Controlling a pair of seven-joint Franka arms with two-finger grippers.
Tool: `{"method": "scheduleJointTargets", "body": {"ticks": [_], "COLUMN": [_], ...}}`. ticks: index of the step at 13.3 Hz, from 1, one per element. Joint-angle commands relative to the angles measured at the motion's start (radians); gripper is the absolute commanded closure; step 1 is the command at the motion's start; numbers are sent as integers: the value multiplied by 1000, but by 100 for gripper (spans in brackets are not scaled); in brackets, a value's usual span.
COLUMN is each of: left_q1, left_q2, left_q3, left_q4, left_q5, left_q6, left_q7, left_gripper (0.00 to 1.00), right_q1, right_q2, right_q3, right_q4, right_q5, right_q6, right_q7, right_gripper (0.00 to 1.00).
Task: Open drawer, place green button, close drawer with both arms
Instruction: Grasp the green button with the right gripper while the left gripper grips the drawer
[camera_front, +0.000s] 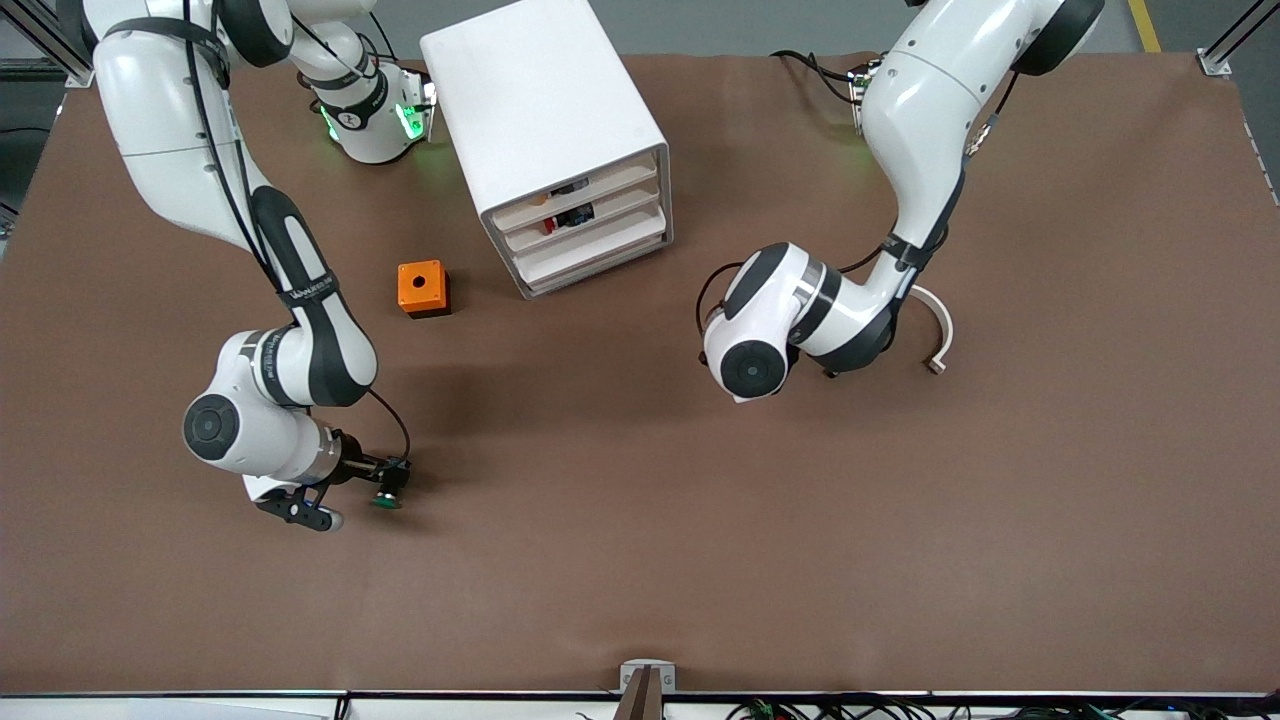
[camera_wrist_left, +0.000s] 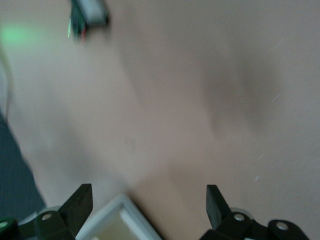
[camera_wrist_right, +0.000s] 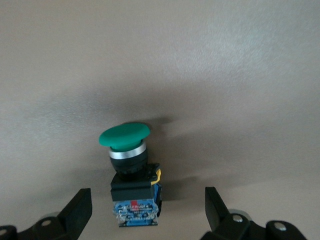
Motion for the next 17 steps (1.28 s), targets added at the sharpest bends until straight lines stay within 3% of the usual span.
{"method": "scheduleJointTargets", "body": {"ticks": [1, 3, 5, 7, 11, 16, 17], "left_q1": [-2, 2, -4, -12, -71, -119, -130], "left_q2": [40, 54, 83, 91, 127, 138, 140], "left_q3": [4, 4, 4, 4, 2, 2, 3], "left_q4": [25, 20, 20, 20, 20, 20, 20], "left_q5": [-169, -307, -413, -448, -477, -558, -566], "left_q6": [33, 33, 36, 34, 31, 31, 31], "left_q7": [-134, -187, -292, -377, -492, -543, -544], "left_gripper": [0, 1, 5, 10, 37, 42, 49], "right_q1": [15, 16, 18, 19, 18, 16, 19], "right_q2": [12, 9, 6, 6, 8, 3, 0], "right_q3": [-3, -3, -3, -3, -3, -3, -3], "right_q4": [-3, -3, -2, 0, 6, 19, 39], "right_q5": [20, 20, 18, 18, 18, 18, 18], "right_q6": [16, 12, 6, 4, 6, 0, -37], "right_q7": [31, 30, 30, 28, 42, 23, 33], "right_gripper": [3, 16, 37, 57, 95, 100, 100]}}
